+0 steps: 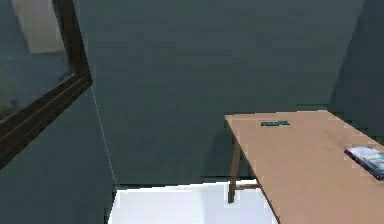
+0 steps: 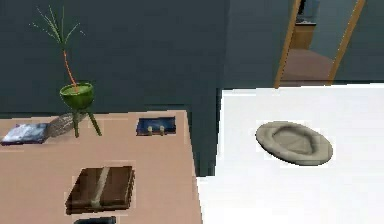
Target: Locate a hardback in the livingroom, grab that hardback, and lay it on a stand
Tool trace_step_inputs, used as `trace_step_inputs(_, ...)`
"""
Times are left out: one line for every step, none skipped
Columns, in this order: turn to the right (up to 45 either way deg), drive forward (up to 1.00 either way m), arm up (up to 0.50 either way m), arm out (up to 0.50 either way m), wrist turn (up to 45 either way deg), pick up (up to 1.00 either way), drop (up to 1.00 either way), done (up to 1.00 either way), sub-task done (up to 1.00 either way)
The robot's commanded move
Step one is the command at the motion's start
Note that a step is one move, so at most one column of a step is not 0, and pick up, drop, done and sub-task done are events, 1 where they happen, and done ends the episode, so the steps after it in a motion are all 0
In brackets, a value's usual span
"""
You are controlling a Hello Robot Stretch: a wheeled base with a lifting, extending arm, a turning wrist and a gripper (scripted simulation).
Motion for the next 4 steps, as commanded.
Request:
trace_step_inputs(0.0, 0.45, 0.0, 0.0, 0.0, 0.0, 0.0, 0.0, 0.0)
trace_step_inputs(9.0, 0.0, 0.0, 0.0, 0.0, 0.0, 0.0, 0.0, 0.0)
trace_step_inputs(0.0, 0.0, 0.5, 0.0, 0.0, 0.0, 0.0, 0.0, 0.0)
trace_step_inputs(0.0, 0.0, 0.36, 0.0, 0.0, 0.0, 0.0, 0.0, 0.0)
